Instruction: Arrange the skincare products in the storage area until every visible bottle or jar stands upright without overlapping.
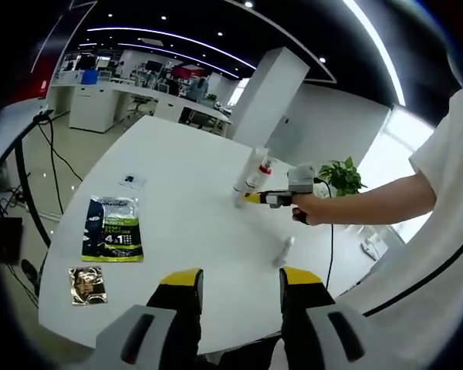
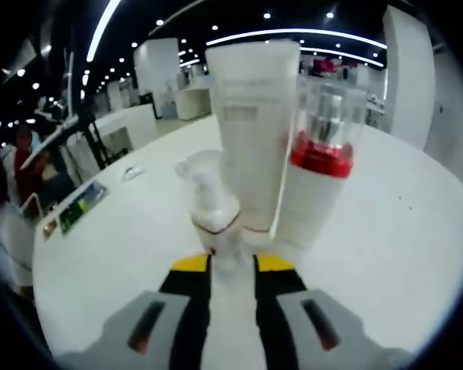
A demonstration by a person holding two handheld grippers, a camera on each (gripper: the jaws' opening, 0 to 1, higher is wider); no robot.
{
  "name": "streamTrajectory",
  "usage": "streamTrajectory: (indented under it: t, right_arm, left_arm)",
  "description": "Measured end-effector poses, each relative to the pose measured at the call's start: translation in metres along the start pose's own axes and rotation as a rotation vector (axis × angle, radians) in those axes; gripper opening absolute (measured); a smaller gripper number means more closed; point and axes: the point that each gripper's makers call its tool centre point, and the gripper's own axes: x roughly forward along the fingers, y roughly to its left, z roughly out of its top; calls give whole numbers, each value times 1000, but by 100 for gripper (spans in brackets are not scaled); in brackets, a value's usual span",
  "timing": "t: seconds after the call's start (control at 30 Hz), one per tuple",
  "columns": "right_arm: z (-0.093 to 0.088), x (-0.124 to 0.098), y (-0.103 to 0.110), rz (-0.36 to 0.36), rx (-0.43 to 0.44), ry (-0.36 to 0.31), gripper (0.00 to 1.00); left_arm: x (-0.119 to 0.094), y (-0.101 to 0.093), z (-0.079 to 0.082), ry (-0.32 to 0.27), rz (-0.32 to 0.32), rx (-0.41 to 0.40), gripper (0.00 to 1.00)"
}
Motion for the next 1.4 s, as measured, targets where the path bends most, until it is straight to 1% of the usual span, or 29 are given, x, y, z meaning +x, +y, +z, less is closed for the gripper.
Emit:
streamTrajectory:
  t: [0.17,0.27,0.3,0.37,0.5,0.57,0.6,0.63,0.7,0.8,0.87,0.93,0.97,1.0,1.03,1.07,1.17,1.3,1.4]
  right_arm:
    - [0,1,-2,-8,43,-6,20]
    - [-1,2,2,-2,77,-1,25]
    - [2,6,11,6,135,-8,30]
    - [7,9,11,-15,154,-15,33]
    - [15,14,10,-72,177,-24,33]
    - [15,14,11,-87,193,-24,33]
    - [16,13,9,-116,211,-25,33]
    - [16,13,9,-127,249,-28,33]
    - [19,14,10,-134,280,-38,33]
    - [18,17,10,-163,252,-27,32]
    - [18,18,7,-198,227,-21,29]
    - [20,19,7,-199,242,-28,27]
    - [20,20,7,-200,240,-26,23]
    - [26,21,8,-188,204,-46,22]
    - [25,18,8,-194,208,-35,20]
    - [25,17,8,-196,197,-33,20]
    - [22,13,8,-198,230,-28,19]
    - [18,5,4,-221,204,-17,19]
    - [16,0,-5,-245,209,-12,19]
  left_arm:
    - [-1,-2,-2,3,1,3,40]
    - [-2,-1,-2,0,3,3,40]
    - [-3,-4,-4,4,2,2,40]
    - [-2,-6,-4,8,1,6,40]
    - [-4,-7,-5,10,3,10,40]
    - [-6,-6,-6,8,7,8,40]
    - [-7,-6,-7,8,10,6,40]
    - [-8,-6,-7,7,14,5,40]
    - [-11,-5,-8,3,20,2,40]
    - [-12,-4,-9,1,27,-5,40]
    - [-14,-4,-9,2,29,0,40]
    - [-16,-4,-9,1,34,4,40]
    - [-17,-3,-9,-1,36,4,41]
    - [-18,-2,-10,-5,41,-1,41]
    - [-18,-1,-10,-6,43,-5,40]
    - [-19,-1,-11,-7,45,-9,40]
    - [-20,0,-11,-14,48,-11,40]
    - [-19,-1,-11,-15,48,-17,40]
    - [-18,-3,-11,-13,43,-9,40]
